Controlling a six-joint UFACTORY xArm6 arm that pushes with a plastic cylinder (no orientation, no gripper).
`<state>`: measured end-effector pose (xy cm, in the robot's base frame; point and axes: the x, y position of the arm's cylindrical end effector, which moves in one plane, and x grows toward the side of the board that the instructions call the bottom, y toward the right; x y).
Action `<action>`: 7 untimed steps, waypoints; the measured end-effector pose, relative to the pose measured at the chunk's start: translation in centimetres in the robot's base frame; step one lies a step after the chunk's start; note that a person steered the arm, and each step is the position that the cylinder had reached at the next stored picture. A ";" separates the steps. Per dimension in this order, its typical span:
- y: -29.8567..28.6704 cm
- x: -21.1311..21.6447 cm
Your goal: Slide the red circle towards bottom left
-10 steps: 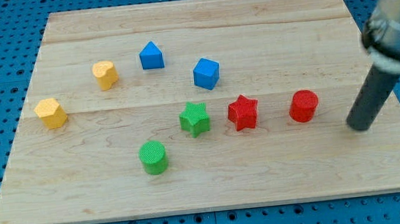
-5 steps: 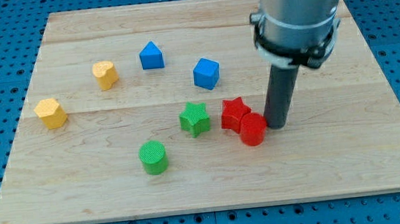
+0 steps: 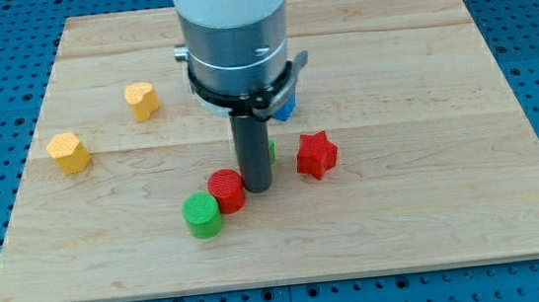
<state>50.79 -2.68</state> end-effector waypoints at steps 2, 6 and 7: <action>-1.8 -0.2; -7.0 -0.9; -7.2 -1.1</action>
